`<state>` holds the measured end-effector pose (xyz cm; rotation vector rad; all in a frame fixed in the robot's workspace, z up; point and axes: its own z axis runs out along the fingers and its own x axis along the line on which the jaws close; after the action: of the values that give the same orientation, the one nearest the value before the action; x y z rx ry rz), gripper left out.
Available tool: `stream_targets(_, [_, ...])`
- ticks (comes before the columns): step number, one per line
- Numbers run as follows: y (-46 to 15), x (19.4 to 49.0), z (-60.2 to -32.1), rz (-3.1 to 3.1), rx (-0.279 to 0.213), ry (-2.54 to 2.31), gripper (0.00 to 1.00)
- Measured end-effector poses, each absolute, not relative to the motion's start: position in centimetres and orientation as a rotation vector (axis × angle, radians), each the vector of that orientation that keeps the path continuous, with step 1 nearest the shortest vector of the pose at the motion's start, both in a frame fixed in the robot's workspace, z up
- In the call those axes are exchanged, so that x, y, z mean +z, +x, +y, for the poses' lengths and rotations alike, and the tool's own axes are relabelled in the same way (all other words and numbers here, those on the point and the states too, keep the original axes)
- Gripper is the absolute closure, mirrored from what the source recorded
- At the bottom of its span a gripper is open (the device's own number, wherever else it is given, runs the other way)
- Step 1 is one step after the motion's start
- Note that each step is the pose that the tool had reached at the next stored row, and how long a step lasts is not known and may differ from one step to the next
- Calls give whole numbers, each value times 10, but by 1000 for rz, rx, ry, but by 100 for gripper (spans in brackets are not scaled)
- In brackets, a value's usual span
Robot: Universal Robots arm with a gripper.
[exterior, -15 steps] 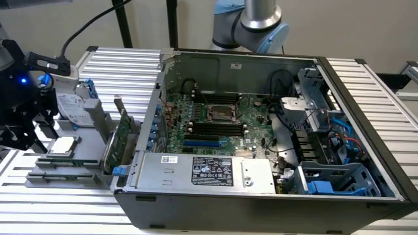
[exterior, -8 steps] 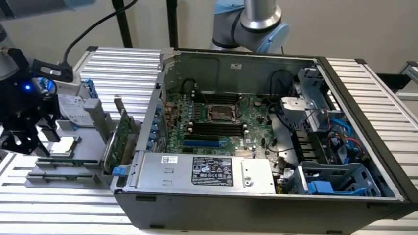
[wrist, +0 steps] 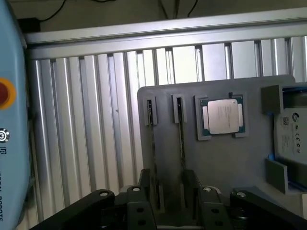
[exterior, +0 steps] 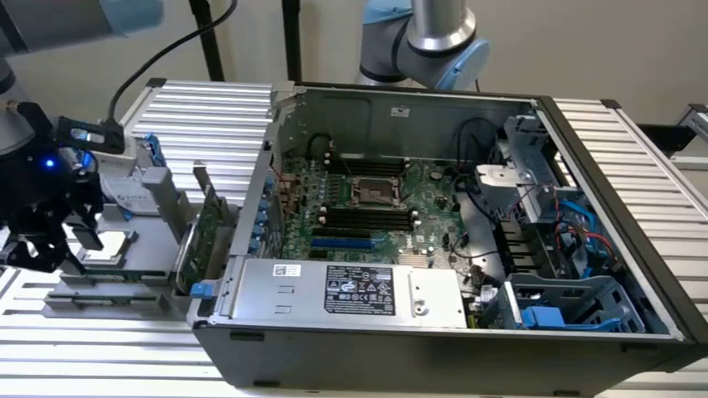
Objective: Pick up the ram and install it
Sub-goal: 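Pick up the ram and move it above insertion slot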
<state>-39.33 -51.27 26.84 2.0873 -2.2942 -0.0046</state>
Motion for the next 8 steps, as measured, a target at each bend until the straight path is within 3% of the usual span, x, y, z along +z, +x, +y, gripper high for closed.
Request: stream_targets(8, [-397,258,-529,-2302,-1,2106,0])
